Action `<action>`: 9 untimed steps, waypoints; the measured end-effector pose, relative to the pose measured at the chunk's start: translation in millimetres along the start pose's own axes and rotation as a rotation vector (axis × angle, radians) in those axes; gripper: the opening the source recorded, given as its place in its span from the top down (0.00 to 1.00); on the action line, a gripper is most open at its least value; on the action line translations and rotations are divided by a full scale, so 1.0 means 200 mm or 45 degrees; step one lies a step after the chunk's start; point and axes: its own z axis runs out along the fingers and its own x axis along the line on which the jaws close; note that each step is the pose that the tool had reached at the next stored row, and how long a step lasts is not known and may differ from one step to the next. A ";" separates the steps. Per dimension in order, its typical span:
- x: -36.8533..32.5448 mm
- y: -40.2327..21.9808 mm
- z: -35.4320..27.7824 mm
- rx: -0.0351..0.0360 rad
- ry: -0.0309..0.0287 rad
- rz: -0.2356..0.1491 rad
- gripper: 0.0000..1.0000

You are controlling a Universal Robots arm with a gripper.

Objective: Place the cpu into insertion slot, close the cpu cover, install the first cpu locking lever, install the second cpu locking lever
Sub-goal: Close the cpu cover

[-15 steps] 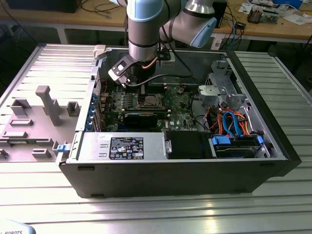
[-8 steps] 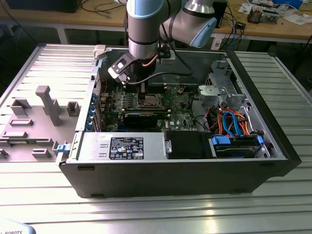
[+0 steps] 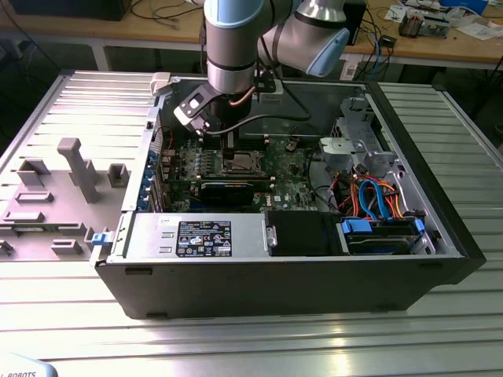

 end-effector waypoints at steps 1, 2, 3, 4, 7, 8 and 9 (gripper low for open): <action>0.000 0.007 0.001 -0.0001 -0.0002 0.000 0.89; 0.000 0.016 0.001 -0.0001 -0.0006 0.000 0.89; -0.001 0.026 0.000 -0.0001 -0.0008 0.000 0.89; -0.001 0.048 0.000 0.0000 -0.0013 0.000 0.89; -0.003 0.118 0.000 0.0000 -0.0017 0.000 0.89; -0.003 0.132 0.000 0.0000 -0.0018 0.000 0.89; -0.003 0.134 0.000 -0.0001 -0.0017 0.000 0.89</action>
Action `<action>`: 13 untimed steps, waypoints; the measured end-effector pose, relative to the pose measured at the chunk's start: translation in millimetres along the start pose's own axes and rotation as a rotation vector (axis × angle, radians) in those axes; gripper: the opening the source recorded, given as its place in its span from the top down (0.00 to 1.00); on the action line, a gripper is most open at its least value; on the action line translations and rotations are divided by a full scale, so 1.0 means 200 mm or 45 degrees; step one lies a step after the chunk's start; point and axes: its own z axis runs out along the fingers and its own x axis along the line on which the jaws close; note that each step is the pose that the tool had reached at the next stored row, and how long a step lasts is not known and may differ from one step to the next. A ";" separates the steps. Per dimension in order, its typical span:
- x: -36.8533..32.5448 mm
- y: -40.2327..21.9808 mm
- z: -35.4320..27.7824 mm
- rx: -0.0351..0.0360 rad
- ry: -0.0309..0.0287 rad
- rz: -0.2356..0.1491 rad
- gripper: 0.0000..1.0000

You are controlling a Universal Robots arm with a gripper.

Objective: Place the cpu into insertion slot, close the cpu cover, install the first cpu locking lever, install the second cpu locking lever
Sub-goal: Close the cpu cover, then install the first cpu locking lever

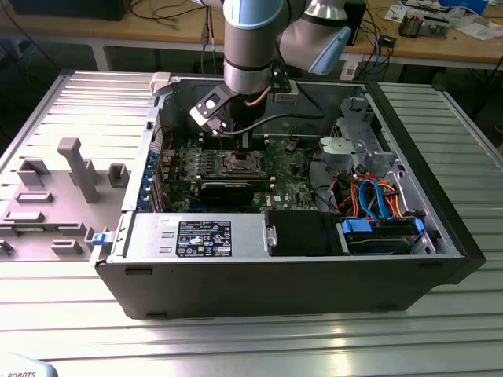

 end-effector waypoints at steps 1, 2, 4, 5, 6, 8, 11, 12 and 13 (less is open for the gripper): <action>0.000 0.000 0.000 0.0000 0.0000 0.000 0.89; 0.000 0.003 0.000 0.0000 0.0001 0.000 0.89; 0.000 0.006 0.000 0.0000 0.0001 0.000 0.89; 0.000 0.006 0.000 0.0000 0.0001 0.000 0.89; 0.000 0.006 0.000 0.0000 0.0001 0.000 0.89; 0.000 0.006 0.000 0.0000 0.0001 0.000 0.89; 0.000 0.006 0.000 0.0000 0.0000 0.000 0.89; 0.000 0.006 0.000 0.0000 0.0000 0.000 0.89; 0.000 0.006 0.000 0.0000 0.0002 0.000 0.89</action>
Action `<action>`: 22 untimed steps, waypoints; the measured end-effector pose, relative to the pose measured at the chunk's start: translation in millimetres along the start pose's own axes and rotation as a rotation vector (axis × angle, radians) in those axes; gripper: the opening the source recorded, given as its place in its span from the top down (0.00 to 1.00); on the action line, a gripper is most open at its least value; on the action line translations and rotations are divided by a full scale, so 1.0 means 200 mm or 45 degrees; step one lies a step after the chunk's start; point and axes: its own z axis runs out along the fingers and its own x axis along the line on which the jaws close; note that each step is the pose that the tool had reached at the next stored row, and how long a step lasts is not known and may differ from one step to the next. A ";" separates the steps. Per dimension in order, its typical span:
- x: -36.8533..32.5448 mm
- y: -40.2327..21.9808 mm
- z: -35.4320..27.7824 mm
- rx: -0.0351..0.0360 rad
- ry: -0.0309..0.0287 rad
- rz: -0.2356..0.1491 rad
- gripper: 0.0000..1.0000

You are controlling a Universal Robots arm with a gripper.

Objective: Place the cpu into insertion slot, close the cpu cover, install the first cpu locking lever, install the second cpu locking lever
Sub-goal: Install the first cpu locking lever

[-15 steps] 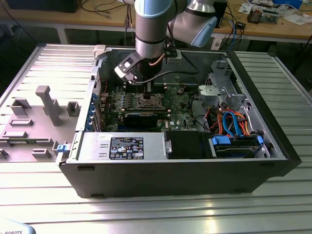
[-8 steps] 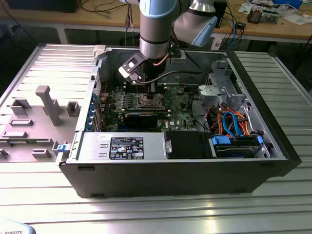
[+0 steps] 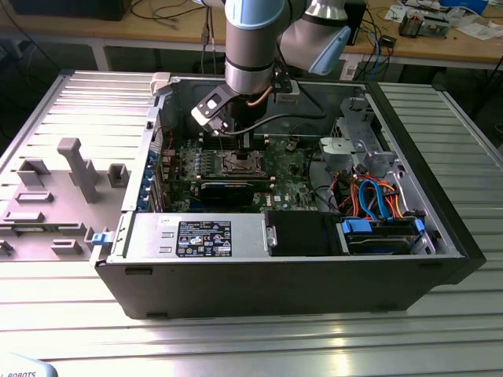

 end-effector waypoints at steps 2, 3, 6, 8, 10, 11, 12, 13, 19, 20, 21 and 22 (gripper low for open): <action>0.001 0.000 -0.007 0.0000 0.0000 0.000 0.89; 0.001 0.000 -0.017 0.0000 0.0000 0.000 0.89; 0.006 -0.001 -0.100 0.0000 -0.0001 0.000 0.89; 0.008 -0.001 -0.148 0.0001 -0.0013 0.000 0.89; 0.011 -0.001 -0.184 0.0000 -0.0014 0.000 0.89; 0.011 -0.001 -0.195 0.0000 -0.0015 0.000 0.89; 0.011 -0.001 -0.198 0.0000 -0.0015 0.000 0.89; 0.011 -0.001 -0.198 -0.0001 -0.0014 0.000 0.89; 0.011 -0.001 -0.198 -0.0002 -0.0015 0.000 0.89; 0.011 -0.001 -0.198 -0.0003 -0.0015 0.000 0.89; 0.011 -0.001 -0.198 -0.0003 -0.0015 0.000 0.89; 0.011 -0.001 -0.198 -0.0004 -0.0015 0.000 0.89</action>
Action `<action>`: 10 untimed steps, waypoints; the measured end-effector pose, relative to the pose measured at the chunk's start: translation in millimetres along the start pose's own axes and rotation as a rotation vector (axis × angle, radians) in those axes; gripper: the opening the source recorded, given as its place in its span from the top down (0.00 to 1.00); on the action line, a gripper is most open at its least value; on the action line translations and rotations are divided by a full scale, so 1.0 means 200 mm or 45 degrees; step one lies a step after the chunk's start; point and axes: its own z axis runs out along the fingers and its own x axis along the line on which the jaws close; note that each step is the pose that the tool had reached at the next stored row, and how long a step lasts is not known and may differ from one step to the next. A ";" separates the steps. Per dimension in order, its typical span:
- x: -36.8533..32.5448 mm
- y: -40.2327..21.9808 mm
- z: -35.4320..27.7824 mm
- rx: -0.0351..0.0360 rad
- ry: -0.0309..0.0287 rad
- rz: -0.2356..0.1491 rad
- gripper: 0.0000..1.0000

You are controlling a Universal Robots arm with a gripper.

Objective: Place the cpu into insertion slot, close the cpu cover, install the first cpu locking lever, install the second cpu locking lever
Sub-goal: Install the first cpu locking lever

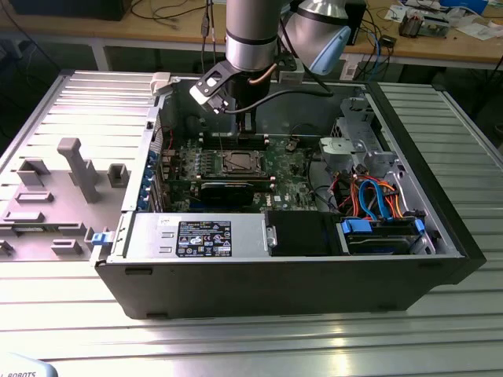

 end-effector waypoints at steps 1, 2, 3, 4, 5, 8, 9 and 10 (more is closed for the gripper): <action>0.000 0.000 0.000 0.0000 0.0001 0.000 0.89; 0.000 0.000 0.000 -0.0001 0.0000 0.000 0.89; 0.000 0.000 0.000 -0.0001 0.0000 -0.001 0.89; 0.000 0.000 0.000 0.0000 0.0000 -0.003 0.89; 0.000 0.000 0.000 0.0003 -0.0001 -0.007 0.89; 0.000 0.000 0.000 0.0014 -0.0002 -0.026 0.89; 0.000 0.000 0.000 0.0020 -0.0002 -0.037 0.89; 0.000 0.000 0.000 0.0025 -0.0003 -0.045 0.89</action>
